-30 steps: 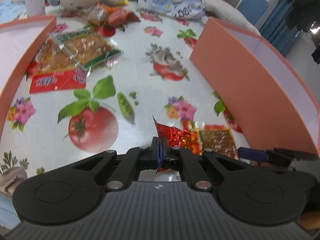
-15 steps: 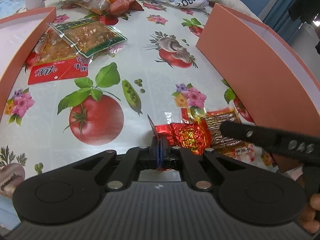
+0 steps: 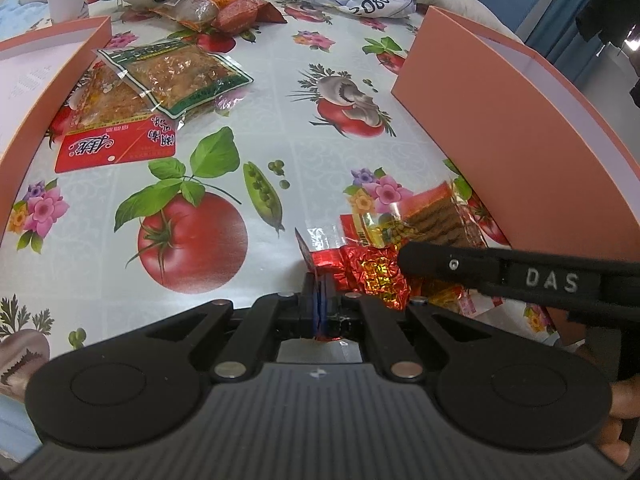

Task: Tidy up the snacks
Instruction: 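Carry the red foil packet and strip packet over the deep pink box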

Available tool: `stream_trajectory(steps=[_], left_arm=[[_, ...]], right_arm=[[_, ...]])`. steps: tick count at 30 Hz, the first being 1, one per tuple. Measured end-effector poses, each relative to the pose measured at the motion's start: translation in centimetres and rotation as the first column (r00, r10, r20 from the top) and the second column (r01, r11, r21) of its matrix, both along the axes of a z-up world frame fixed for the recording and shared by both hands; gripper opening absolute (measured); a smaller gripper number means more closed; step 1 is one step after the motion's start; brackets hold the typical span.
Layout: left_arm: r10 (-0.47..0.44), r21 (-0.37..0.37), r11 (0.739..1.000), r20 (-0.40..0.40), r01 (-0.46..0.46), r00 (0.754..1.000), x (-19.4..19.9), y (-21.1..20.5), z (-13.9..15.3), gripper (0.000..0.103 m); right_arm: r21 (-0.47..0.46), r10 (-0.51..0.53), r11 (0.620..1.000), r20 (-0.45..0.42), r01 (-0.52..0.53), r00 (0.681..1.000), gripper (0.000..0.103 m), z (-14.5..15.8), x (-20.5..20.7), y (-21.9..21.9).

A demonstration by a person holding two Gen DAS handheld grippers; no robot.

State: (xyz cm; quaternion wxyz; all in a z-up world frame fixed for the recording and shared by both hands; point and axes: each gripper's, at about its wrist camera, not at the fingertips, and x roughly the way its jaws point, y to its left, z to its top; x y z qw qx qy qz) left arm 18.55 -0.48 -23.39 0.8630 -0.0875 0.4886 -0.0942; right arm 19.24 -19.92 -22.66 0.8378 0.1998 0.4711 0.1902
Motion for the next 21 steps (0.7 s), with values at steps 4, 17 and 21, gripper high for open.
stream_trajectory(steps=[4,17,21], left_arm=[[0.010,-0.027,1.000,0.009,-0.010,1.000,-0.2,0.2,0.8,0.001],[0.080,-0.081,0.994,0.122,-0.071,0.989,-2.9,1.4,8.0,0.001],[0.086,-0.083,0.994,0.152,-0.075,0.985,-3.9,1.3,10.1,0.001]], right_arm=[[-0.040,0.018,0.999,0.036,-0.017,0.999,0.010,0.9,-0.5,0.4],[-0.199,0.006,0.979,0.219,0.038,0.976,0.010,6.9,-3.5,-0.5],[-0.217,0.006,0.975,0.255,0.051,0.967,0.010,8.9,-5.2,-1.0]])
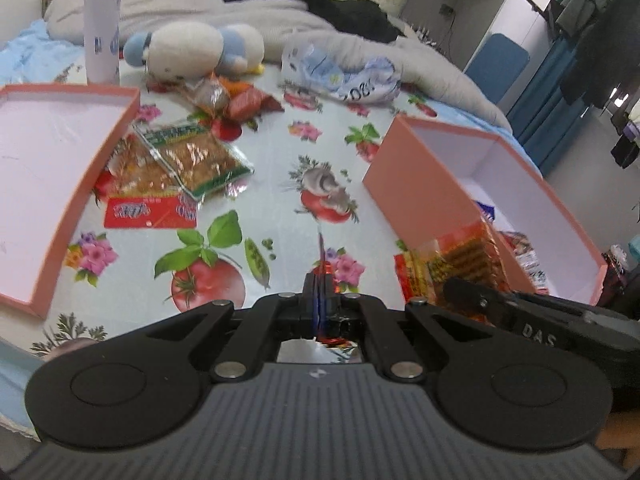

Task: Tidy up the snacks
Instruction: 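Carry the red foil packet and strip packet over the deep pink box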

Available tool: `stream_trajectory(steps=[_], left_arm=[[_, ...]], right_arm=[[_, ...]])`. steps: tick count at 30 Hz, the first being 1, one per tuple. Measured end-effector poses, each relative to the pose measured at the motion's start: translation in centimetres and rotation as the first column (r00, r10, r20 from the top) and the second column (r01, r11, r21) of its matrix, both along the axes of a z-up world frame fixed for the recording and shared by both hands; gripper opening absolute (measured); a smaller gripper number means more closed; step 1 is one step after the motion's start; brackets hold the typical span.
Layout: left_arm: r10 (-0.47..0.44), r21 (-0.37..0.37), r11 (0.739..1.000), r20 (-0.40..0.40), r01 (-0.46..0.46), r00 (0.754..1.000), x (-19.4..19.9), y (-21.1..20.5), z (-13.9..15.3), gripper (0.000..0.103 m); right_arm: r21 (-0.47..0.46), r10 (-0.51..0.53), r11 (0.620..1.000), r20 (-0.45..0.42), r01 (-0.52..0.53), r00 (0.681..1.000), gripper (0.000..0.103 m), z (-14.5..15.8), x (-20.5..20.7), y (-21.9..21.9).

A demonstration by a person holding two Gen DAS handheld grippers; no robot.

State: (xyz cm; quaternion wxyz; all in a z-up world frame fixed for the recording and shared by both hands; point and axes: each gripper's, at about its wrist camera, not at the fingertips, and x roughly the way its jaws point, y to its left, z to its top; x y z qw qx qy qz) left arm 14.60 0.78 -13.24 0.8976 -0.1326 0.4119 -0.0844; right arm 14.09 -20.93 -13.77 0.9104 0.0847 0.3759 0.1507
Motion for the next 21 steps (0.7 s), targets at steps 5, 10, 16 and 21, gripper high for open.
stream_trajectory(steps=[5,10,16,21], left_arm=[[-0.010,-0.013,1.000,0.033,0.010,0.999,-1.4,-0.6,2.4,0.001],[-0.035,-0.029,0.999,0.074,0.037,0.997,-2.9,-2.0,4.8,0.001],[-0.071,-0.053,0.996,0.097,0.076,0.993,-4.2,-4.2,6.5,0.001],[-0.105,-0.071,0.991,0.125,0.114,0.987,-3.6,-6.5,7.5,0.001]], right_arm=[[-0.017,-0.021,1.000,0.048,0.022,0.999,0.010,2.6,-2.2,-1.2],[-0.027,-0.052,0.998,0.093,0.055,0.994,0.010,4.8,-4.3,-2.7],[-0.013,-0.088,0.996,0.121,0.090,0.989,0.010,6.4,-6.3,-4.9],[-0.023,-0.115,0.992,0.157,0.120,0.981,0.010,7.5,-6.5,-6.9]])
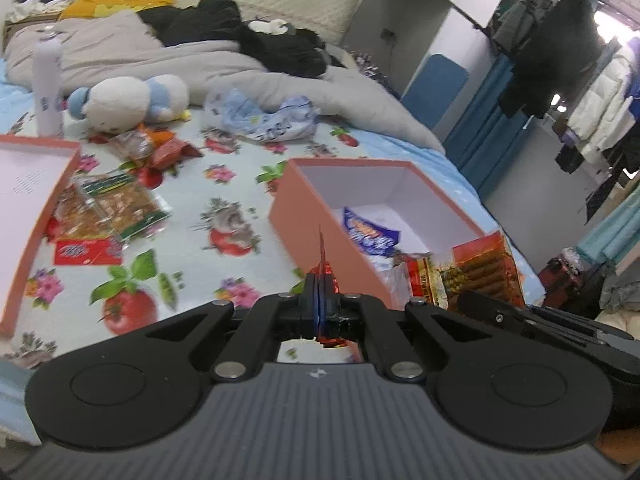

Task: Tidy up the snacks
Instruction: 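Carry the red foil packet and strip packet over the deep pink box, then open both grippers to drop the two packets into the deep pink box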

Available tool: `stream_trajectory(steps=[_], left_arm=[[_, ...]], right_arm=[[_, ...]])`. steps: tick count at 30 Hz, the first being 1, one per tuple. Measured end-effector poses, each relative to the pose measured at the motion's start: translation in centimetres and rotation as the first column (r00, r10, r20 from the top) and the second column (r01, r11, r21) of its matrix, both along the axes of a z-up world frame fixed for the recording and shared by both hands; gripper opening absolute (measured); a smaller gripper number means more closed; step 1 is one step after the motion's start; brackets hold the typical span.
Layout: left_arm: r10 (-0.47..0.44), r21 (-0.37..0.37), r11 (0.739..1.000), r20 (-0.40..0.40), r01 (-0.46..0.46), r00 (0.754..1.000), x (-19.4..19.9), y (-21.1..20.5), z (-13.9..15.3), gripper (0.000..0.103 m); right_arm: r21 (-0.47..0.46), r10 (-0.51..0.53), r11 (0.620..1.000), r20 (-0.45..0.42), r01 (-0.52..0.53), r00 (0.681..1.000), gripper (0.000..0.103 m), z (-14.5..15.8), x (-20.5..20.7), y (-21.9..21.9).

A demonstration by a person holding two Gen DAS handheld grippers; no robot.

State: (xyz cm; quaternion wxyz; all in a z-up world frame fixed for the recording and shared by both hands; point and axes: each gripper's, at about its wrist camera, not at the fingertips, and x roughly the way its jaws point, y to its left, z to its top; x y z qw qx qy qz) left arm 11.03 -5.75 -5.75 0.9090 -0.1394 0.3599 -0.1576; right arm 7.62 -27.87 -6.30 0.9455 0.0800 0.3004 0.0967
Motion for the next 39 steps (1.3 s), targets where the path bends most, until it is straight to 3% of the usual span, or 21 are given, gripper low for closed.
stream_trajectory(steps=[9,16,22,25,29,34,35,37,38,39], left_arm=[[-0.082,0.011,0.997,0.037,0.081,0.996,4.5,-5.5,1.6,0.001],[-0.133,0.044,0.990,0.024,0.132,0.991,10.6,-9.4,1.5,0.001],[-0.169,0.056,0.983,-0.107,0.175,0.980,17.3,-11.3,-0.7,0.001],[-0.170,0.110,0.977,-0.130,0.184,0.977,19.2,-11.7,-1.4,0.001],[-0.169,0.122,0.974,-0.183,0.193,0.968,21.4,-11.7,-2.7,0.001],[-0.167,0.135,0.972,-0.191,0.195,0.967,22.2,-11.6,-3.2,0.001],[-0.169,0.133,0.971,-0.195,0.197,0.966,22.1,-11.6,-3.1,0.002],[-0.160,0.144,0.971,-0.193,0.189,0.968,22.0,-11.6,-3.0,0.004],[-0.158,0.147,0.971,-0.191,0.187,0.969,21.9,-11.5,-2.9,0.014],[-0.156,0.143,0.972,-0.187,0.184,0.970,21.6,-11.3,-2.7,0.022]], right_arm=[[0.025,-0.087,0.996,0.019,0.087,0.996,0.010,0.2,2.5,-4.6],[0.015,-0.089,0.996,-0.024,0.089,0.996,0.010,-0.9,7.7,-6.5],[-0.019,-0.054,0.998,-0.110,0.053,0.992,0.010,-3.5,12.9,-7.1],[-0.034,-0.054,0.998,-0.160,0.049,0.986,0.011,-4.9,14.8,-7.5],[-0.033,-0.048,0.999,-0.228,0.041,0.973,0.012,-6.7,16.4,-7.9],[-0.025,-0.065,0.998,-0.243,0.061,0.968,0.013,-6.9,16.9,-8.5],[-0.032,-0.070,0.997,-0.249,0.064,0.966,0.015,-6.9,16.8,-8.5],[-0.041,-0.091,0.996,-0.254,0.083,0.963,0.043,-6.9,16.8,-8.8],[-0.031,-0.089,0.996,-0.246,0.084,0.965,0.066,-6.8,16.8,-9.1],[-0.018,-0.089,0.996,-0.228,0.088,0.969,0.069,-6.6,16.3,-9.2]])
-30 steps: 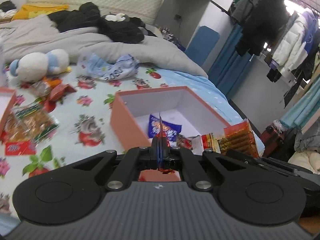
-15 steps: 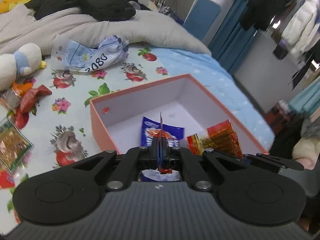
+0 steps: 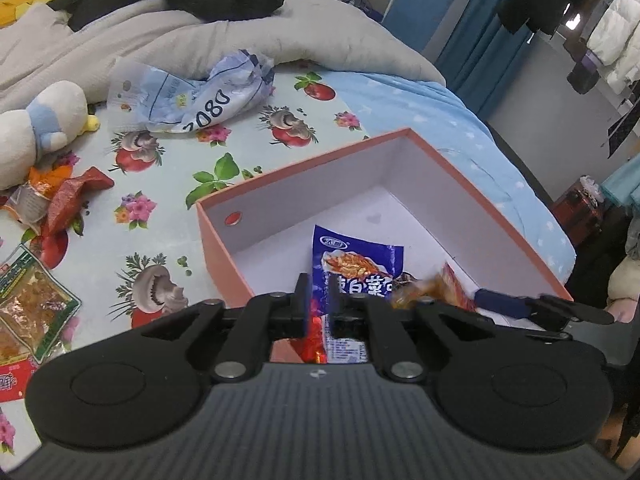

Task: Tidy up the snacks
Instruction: 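Open both grippers to drop the two packets into the deep pink box, then withdraw both tools from the box toward the snack pile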

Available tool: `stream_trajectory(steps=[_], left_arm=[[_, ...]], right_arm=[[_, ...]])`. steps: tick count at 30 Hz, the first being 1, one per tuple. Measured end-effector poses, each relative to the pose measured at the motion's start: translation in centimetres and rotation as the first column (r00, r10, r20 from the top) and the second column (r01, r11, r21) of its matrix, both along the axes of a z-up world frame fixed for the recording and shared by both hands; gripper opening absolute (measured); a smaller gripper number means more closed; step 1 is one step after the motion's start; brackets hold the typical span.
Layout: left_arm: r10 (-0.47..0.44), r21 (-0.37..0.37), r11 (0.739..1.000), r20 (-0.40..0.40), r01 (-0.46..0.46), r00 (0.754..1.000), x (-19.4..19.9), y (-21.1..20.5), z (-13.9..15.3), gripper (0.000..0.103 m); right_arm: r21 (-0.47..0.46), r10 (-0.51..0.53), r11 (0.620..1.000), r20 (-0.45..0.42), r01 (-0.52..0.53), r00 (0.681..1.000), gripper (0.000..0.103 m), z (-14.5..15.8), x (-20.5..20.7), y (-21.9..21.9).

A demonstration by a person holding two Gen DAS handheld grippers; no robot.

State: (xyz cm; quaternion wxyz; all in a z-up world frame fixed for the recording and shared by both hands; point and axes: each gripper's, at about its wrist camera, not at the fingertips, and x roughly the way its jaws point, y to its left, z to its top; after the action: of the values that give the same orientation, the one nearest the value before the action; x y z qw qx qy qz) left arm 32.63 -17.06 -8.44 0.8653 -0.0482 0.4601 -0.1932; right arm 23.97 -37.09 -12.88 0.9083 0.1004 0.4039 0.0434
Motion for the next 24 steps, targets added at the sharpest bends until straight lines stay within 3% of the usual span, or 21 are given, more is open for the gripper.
stream_trajectory(steps=[1,2,10,24], left_arm=[[0.006,-0.003,1.000,0.010,-0.006,1.000,-0.3,0.2,0.2,0.041],[0.009,-0.005,1.000,0.029,-0.009,1.000,-0.8,0.4,0.6,0.047],[0.020,0.008,1.000,0.153,-0.022,0.988,-6.0,2.4,3.4,0.048],[0.156,-0.045,0.988,0.251,-0.149,0.955,-15.4,9.2,5.8,0.054]], right_arm=[[0.002,-0.007,1.000,0.006,0.007,1.000,0.067,0.2,-0.2,-0.2],[0.007,-0.013,1.000,0.013,0.013,1.000,0.067,0.4,-0.7,-0.2],[0.032,-0.014,0.999,0.086,0.011,0.996,0.067,2.0,-4.1,0.5],[0.058,0.087,0.993,0.249,-0.104,0.965,0.067,5.7,-10.3,5.0]])
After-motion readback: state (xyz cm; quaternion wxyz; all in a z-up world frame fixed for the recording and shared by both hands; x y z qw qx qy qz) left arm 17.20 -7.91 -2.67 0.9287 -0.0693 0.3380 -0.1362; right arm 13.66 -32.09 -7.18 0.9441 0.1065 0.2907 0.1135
